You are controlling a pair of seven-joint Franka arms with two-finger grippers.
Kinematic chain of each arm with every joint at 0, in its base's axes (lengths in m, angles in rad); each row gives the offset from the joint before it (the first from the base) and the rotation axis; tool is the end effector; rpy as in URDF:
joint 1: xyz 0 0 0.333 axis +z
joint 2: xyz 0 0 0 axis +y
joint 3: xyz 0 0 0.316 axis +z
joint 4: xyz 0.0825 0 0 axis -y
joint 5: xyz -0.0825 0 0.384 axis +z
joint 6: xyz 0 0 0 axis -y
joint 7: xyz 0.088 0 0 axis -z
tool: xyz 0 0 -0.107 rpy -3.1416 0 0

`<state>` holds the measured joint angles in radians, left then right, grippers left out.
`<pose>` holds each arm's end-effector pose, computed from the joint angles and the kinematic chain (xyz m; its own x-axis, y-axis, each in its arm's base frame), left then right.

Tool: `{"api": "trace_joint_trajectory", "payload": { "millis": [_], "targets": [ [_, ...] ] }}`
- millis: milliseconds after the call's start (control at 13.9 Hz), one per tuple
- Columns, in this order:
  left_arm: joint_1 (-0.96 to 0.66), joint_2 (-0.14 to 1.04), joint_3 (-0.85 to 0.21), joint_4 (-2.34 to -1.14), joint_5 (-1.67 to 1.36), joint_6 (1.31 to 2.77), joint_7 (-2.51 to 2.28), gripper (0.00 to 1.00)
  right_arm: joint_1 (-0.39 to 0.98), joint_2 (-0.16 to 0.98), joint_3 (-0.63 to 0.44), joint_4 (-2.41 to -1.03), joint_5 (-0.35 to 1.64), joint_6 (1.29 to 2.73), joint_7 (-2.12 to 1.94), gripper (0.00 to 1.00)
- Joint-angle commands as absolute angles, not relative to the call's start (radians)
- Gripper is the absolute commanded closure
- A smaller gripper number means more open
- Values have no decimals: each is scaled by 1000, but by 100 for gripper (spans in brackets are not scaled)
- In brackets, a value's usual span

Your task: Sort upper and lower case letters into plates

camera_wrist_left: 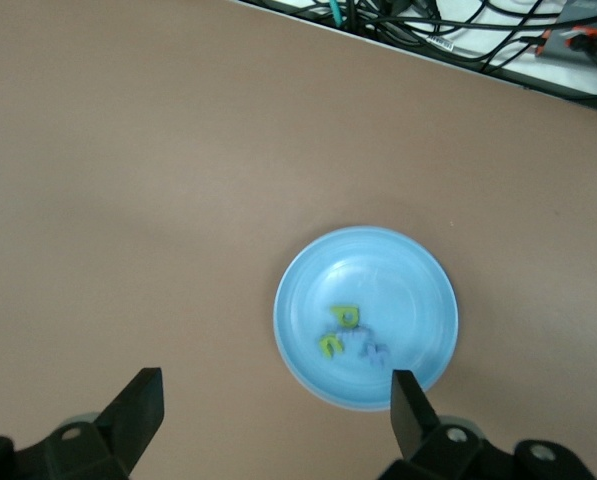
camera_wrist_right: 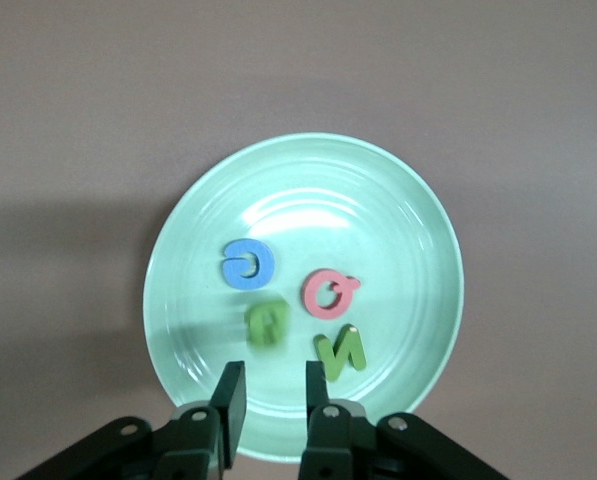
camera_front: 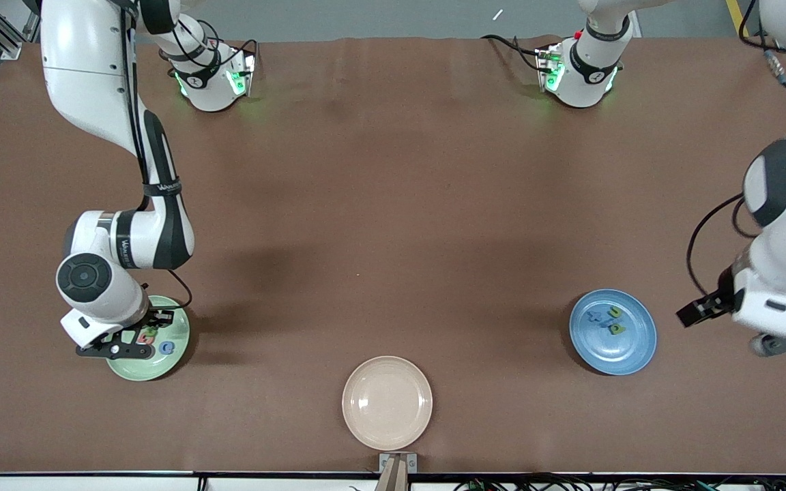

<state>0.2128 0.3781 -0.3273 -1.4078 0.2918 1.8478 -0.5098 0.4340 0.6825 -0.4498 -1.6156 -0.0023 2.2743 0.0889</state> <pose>0.6792 -0.0196 0.5053 0.9305 0.3345 0.1490 0.3515 -0.9300 -0.1074 0.6947 0.0320 0.2614 0.9988 -0.0012 0.0498 -0.0148 -0.9620 0.2726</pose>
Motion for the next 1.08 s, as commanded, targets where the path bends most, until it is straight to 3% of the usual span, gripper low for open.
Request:
{"api": "trace_joint_trajectory", "payload": {
  "millis": [0, 144, 718, 934, 1006],
  "targets": [
    [256, 275, -330, -1436, 186, 1775, -416, 0, 408, 683, -430, -1612, -15, 2302, 87, 11],
    [255, 215, -331, -1436, 179, 1714, -341, 0, 402, 675, -426, -1602, 3, 2293, 87, 0],
    [220, 52, -308, -1463, 112, 1528, -147, 0, 408, 428, -431, -1591, 118, 2120, 3, 0],
    [31, -20, -83, -1564, 20, 1532, -141, 0, 404, 338, -437, -1588, 106, 2059, 3, 0],
    [15, -46, -69, -1601, 18, 1537, -143, 0, 402, 309, -436, -1588, 106, 2040, 15, 0]
  ]
}}
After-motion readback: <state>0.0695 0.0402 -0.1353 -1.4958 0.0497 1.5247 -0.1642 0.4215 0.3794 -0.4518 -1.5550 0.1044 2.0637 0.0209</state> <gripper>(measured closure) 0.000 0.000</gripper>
